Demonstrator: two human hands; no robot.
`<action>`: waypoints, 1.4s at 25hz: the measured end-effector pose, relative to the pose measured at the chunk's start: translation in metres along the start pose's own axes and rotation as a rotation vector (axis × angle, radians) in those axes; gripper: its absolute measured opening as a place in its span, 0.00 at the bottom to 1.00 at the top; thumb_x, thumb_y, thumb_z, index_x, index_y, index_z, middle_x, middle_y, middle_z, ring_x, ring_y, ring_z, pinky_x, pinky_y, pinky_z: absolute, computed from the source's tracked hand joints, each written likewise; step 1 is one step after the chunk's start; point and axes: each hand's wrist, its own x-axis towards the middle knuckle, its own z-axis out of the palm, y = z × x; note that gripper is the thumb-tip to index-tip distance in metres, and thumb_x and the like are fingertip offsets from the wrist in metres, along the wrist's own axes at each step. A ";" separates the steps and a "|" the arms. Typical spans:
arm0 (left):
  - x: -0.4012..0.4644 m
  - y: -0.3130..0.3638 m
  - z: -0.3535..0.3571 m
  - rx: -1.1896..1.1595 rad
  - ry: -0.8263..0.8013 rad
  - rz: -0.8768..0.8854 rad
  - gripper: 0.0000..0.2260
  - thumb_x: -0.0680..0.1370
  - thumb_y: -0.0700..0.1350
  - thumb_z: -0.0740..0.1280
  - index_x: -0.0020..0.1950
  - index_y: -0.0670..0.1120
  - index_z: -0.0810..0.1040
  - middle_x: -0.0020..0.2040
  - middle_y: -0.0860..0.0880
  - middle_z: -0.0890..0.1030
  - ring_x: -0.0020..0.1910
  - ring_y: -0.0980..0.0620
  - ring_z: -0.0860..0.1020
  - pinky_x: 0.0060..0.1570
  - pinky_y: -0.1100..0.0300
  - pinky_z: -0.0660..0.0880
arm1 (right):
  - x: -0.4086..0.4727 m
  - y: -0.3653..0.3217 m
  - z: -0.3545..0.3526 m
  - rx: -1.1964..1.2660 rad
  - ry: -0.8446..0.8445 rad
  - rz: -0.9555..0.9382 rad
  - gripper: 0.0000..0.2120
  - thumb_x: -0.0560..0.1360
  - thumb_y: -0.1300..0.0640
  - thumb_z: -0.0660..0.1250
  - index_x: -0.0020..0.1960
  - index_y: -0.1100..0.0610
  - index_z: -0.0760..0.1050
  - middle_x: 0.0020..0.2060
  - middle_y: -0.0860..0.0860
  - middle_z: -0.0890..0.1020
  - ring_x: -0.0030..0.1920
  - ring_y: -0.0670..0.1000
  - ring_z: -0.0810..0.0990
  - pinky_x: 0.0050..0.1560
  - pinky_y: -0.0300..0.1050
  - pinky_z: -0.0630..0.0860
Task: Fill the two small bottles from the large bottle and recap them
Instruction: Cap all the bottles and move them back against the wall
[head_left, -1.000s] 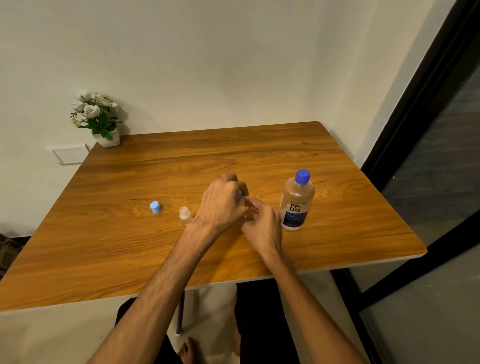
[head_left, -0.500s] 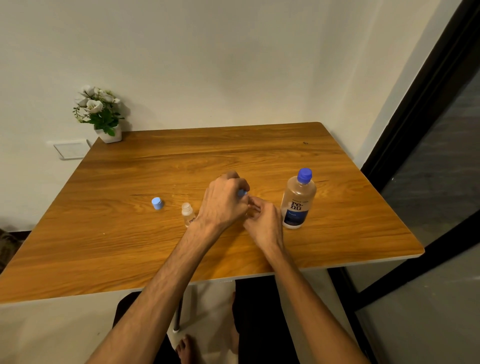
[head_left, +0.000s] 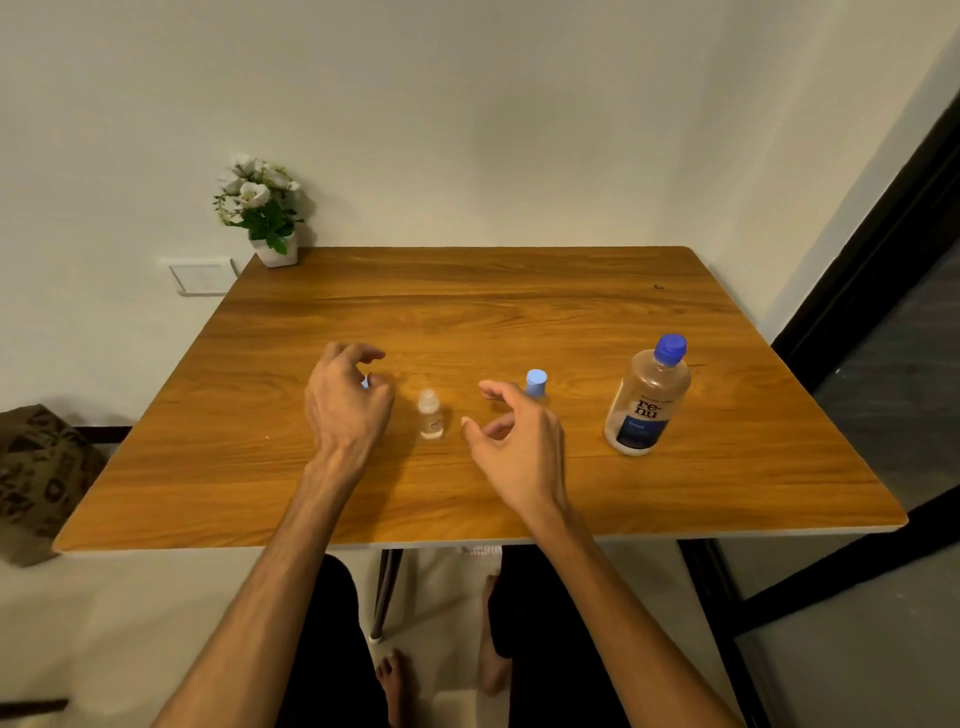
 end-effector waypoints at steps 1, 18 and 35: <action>0.002 -0.012 0.001 0.067 -0.047 -0.055 0.16 0.75 0.41 0.71 0.63 0.46 0.83 0.61 0.44 0.81 0.54 0.44 0.82 0.47 0.53 0.76 | 0.002 -0.001 0.008 -0.037 -0.066 0.027 0.28 0.72 0.49 0.80 0.71 0.49 0.78 0.50 0.46 0.88 0.39 0.42 0.85 0.48 0.47 0.85; -0.010 0.023 -0.008 -0.032 -0.257 0.226 0.11 0.73 0.54 0.79 0.46 0.48 0.86 0.40 0.55 0.83 0.39 0.54 0.79 0.37 0.62 0.72 | 0.009 0.009 0.055 -0.023 -0.086 0.003 0.17 0.72 0.43 0.72 0.60 0.43 0.79 0.37 0.45 0.87 0.33 0.50 0.84 0.37 0.55 0.82; -0.017 0.038 -0.019 0.229 -0.354 0.394 0.11 0.75 0.51 0.68 0.51 0.49 0.86 0.54 0.50 0.80 0.59 0.48 0.76 0.56 0.50 0.73 | 0.006 0.005 0.053 -0.018 -0.096 -0.032 0.27 0.66 0.35 0.56 0.58 0.45 0.81 0.46 0.48 0.89 0.41 0.56 0.86 0.40 0.57 0.83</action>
